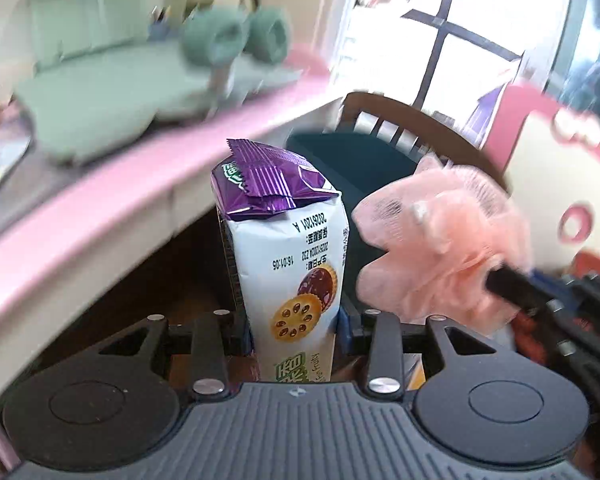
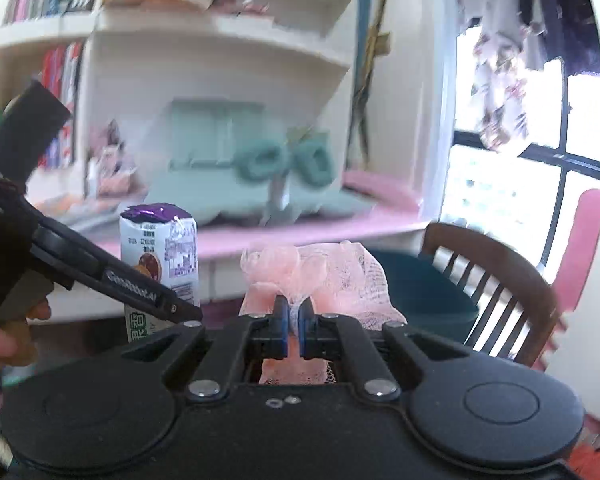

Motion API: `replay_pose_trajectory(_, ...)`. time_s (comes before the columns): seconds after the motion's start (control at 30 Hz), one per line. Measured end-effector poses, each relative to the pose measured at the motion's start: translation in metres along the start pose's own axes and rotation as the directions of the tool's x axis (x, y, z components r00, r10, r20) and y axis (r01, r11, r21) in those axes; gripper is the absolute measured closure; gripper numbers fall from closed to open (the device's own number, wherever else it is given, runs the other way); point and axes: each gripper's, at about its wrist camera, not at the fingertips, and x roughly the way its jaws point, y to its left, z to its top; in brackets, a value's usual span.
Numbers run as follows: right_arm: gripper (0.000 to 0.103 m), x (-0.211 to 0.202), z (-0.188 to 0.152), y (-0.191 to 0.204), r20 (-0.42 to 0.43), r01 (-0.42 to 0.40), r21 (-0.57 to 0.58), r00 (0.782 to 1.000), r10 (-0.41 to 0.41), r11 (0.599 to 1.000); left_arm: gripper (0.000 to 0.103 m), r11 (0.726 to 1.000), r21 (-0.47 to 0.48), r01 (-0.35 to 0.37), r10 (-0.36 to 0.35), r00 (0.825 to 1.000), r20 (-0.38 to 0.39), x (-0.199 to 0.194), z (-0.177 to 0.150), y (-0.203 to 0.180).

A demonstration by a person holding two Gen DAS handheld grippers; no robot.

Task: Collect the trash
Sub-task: 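Lift the biscuit packet with the left tool while the right tool carries the pink puff to the teal bin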

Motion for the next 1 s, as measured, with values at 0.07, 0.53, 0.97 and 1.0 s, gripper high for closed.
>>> replay_pose_trajectory(0.07, 0.099, 0.006, 0.014, -0.011, 0.013, 0.028, 0.007, 1.000, -0.028, 1.000, 0.066, 1.000, 0.016, 0.009, -0.010, 0.999, 0.035, -0.005, 0.024, -0.014)
replay_pose_trajectory(0.53, 0.099, 0.097, 0.042, -0.083, 0.006, 0.182, 0.063, 0.983, -0.183, 0.981, 0.066, 0.999, 0.027, 0.033, -0.036, 0.991, 0.126, 0.076, 0.134, -0.070)
replay_pose_trajectory(0.97, 0.099, 0.180, -0.005, -0.114, -0.210, 0.138, 0.083, 0.970, -0.118, 0.987, 0.066, 0.995, 0.095, -0.010, 0.017, 0.997, -0.075, 0.205, 0.122, -0.077)
replay_pose_trajectory(1.0, 0.099, 0.183, -0.008, -0.113, -0.231, 0.133, 0.074, 0.967, -0.113, 0.988, 0.066, 0.994, 0.106, -0.017, 0.028, 0.995, -0.099, 0.214, 0.120, -0.078)
